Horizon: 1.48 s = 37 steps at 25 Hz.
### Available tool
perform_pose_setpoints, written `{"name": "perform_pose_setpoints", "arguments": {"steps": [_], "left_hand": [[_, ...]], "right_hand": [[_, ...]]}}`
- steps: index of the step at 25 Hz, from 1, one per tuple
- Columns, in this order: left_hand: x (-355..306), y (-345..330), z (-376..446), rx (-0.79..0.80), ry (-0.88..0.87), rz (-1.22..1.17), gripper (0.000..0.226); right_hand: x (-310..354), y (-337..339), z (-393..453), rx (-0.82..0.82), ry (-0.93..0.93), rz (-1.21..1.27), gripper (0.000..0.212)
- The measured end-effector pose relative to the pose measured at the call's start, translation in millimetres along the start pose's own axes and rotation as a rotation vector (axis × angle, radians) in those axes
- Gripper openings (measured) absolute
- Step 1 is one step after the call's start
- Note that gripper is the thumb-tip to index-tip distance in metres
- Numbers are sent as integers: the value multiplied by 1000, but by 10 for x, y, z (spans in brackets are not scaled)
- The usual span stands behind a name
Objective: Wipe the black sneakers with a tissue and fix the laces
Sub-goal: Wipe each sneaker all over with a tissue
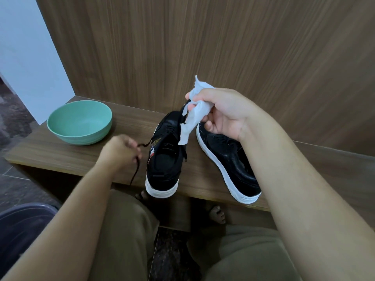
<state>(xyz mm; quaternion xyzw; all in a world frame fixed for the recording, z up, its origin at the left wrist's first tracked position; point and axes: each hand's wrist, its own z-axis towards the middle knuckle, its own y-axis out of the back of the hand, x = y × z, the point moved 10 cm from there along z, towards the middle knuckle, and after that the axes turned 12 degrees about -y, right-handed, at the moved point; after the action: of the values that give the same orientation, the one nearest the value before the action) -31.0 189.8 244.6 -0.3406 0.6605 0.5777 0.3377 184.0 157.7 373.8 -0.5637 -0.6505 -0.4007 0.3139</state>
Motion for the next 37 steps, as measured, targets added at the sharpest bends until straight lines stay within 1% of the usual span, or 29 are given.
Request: {"name": "perform_pose_setpoints", "arguments": {"steps": [1, 2, 3, 4, 5, 6, 8, 10, 13, 14, 17, 18, 20, 22, 23, 25, 27, 29, 31, 33, 35, 36, 37], "left_hand": [[-165, 47, -17, -27, -40, -247, 12], [-388, 53, -47, 7, -89, -425, 19], [-631, 23, -81, 71, -155, -497, 25], [-884, -32, -123, 146, -232, -491, 29], [-1084, -109, -163, 211, -296, -436, 29], [-1234, -198, -194, 261, -333, -354, 27], [-1357, -364, -205, 322, -352, -206, 16], [-1412, -395, -188, 326, -365, -119, 14], [-1544, -178, -146, 228, -439, -41, 5], [-1589, -128, -159, 233, -456, -45, 8], [-1654, -238, -250, 378, -445, -67, 21], [-1658, -264, -256, 381, -437, -78, 21], [-1657, -200, -202, 277, -431, -138, 14], [-1642, -73, -149, 166, -437, -206, 5], [-1646, -12, -135, 129, -453, -228, 4], [-1664, 107, -121, 63, -506, -206, 10], [-1718, 203, -146, -5, -587, -80, 15], [-1764, 249, -208, -58, -655, 81, 24], [-1722, 251, -269, -94, -676, 141, 33], [-1597, 242, -318, -155, -663, 163, 32], [-1459, 201, -347, -227, -682, 280, 29], [-1404, 110, -356, -215, -719, 373, 30], [-1348, -19, -361, -153, -758, 468, 31]], "right_hand": [[20, -25, 7, 15, 0, -19, 18], [41, -41, 13, 24, -4, -43, 19], [68, -50, 12, 24, -10, -68, 20], [102, -51, 8, 13, -15, -94, 21], [134, -52, 2, -4, -14, -123, 21], [163, -55, -10, -20, -7, -152, 21], [202, -79, -42, -32, 20, -196, 21], [214, -66, -58, -32, 53, -214, 21], [162, 48, -64, -41, 76, -202, 23], [133, 53, -64, -23, 76, -183, 23], [116, -21, -81, 40, 81, -162, 23], [141, -35, -91, 39, 89, -197, 24], [204, -8, -124, 17, 104, -246, 26], [248, 141, -166, -60, 127, -216, 28], [254, 252, -201, -115, 144, -166, 29], [196, 508, -296, -230, 179, 15, 29], [11, 739, -396, -305, 194, 218, 25], [-278, 893, -463, -360, 160, 334, 23], [-636, 937, -462, -379, 91, 364, 24], [-1019, 905, -412, -368, -12, 370, 25], [-1306, 887, -342, -368, -101, 378, 27], [-1395, 889, -317, -372, -126, 381, 27], [-1440, 900, -288, -375, -133, 388, 27]]}}
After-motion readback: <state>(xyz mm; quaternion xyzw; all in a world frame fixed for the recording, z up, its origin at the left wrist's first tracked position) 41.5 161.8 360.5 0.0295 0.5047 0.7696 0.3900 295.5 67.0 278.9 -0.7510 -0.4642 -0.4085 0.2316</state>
